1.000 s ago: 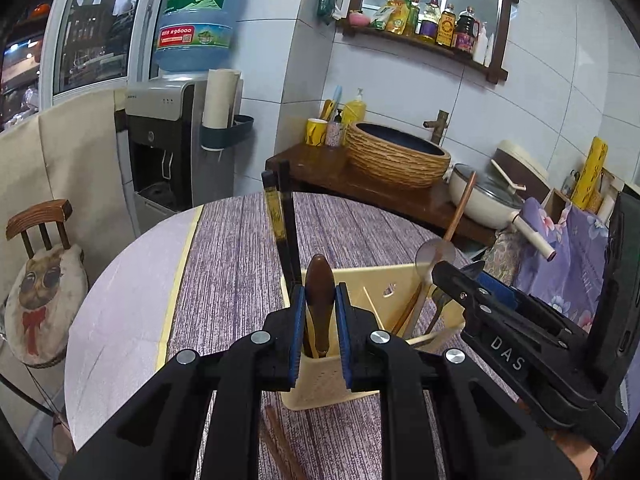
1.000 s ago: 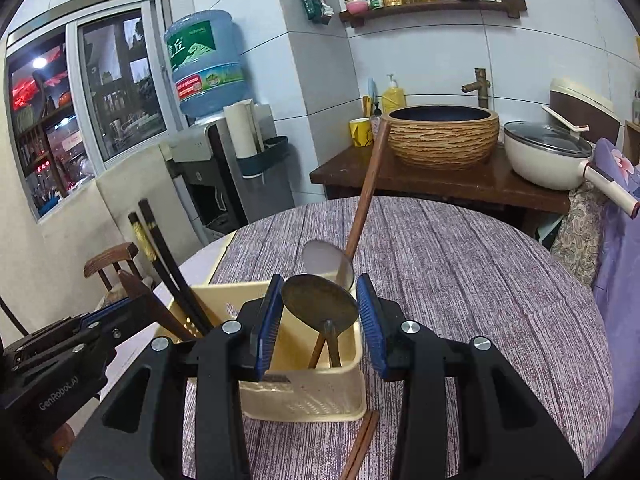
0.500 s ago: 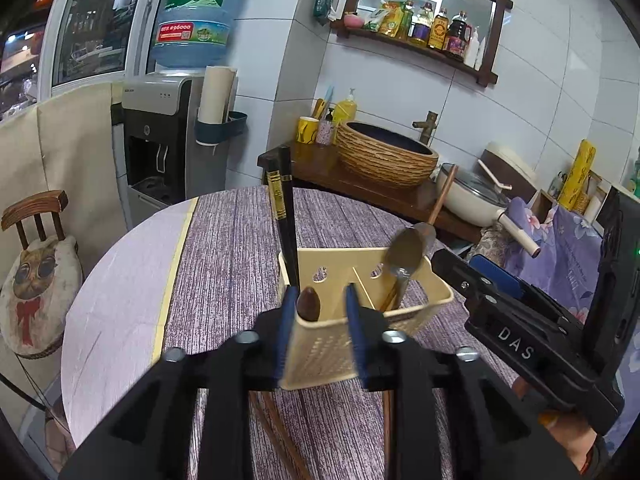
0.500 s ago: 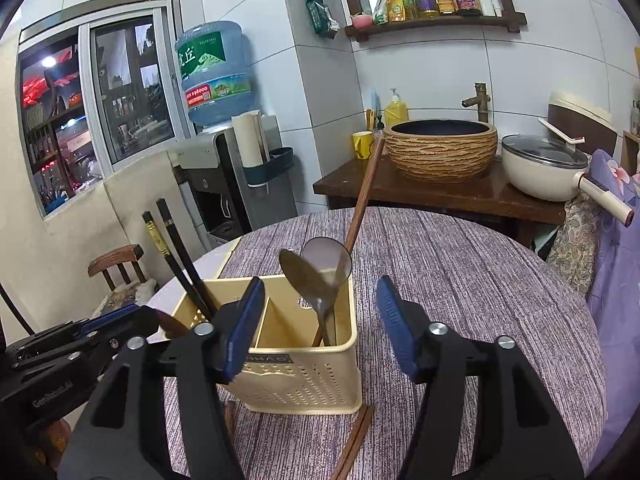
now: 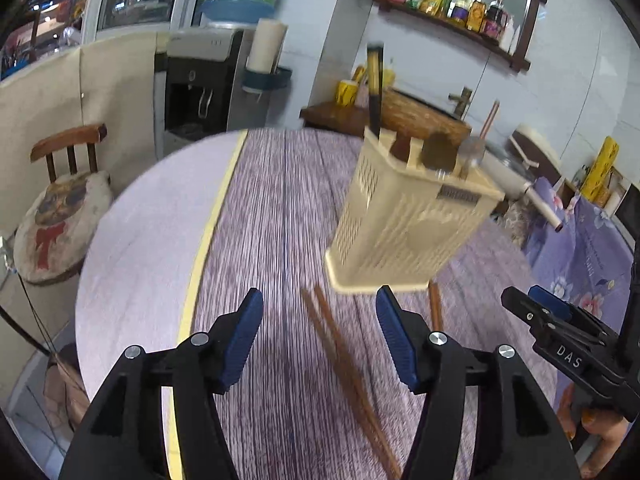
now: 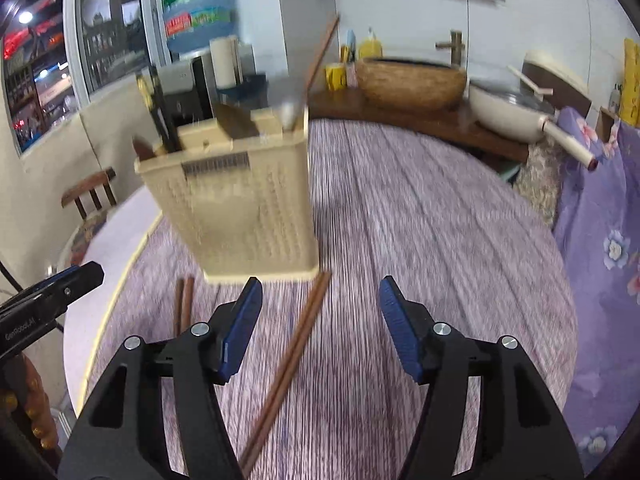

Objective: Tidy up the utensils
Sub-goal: 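Move both tools back down toward the wooden chopsticks on the table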

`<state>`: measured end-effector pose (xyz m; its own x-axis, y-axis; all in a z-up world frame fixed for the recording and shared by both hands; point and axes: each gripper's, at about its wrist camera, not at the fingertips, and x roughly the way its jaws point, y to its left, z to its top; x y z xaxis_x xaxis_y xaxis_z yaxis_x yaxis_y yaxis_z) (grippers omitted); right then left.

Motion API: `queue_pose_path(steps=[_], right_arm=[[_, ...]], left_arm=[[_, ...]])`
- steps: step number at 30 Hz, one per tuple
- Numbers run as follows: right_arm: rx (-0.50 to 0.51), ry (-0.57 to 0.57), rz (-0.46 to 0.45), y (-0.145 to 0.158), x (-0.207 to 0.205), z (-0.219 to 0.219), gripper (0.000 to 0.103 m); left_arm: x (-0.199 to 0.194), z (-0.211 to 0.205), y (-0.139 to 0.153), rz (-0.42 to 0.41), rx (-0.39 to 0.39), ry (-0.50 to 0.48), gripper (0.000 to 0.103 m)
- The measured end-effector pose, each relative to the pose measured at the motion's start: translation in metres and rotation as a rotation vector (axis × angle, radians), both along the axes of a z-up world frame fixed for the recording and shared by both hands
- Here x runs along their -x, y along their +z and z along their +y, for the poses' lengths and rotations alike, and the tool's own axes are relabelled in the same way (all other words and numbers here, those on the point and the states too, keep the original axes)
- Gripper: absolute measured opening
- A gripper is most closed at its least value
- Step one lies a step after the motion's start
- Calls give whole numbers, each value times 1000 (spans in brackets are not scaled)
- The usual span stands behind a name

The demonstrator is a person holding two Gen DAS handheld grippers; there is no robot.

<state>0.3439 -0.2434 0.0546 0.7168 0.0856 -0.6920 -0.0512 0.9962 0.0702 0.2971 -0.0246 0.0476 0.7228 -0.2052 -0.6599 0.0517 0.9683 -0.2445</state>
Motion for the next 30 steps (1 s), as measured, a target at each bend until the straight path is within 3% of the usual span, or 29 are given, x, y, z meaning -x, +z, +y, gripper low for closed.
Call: queue_pose_path(steps=[6, 12, 20, 30], right_arm=[[18, 10, 125, -47, 13, 9, 61], [47, 9, 182, -71, 19, 17, 61], [66, -4, 192, -77, 27, 25, 61], [61, -31, 211, -76, 26, 19, 59]], left_arm=[[10, -9, -34, 75, -38, -22, 52], [19, -14, -54, 111, -53, -37, 50], [23, -31, -64, 119, -106, -55, 48], [20, -30, -72, 139, -106, -29, 47]])
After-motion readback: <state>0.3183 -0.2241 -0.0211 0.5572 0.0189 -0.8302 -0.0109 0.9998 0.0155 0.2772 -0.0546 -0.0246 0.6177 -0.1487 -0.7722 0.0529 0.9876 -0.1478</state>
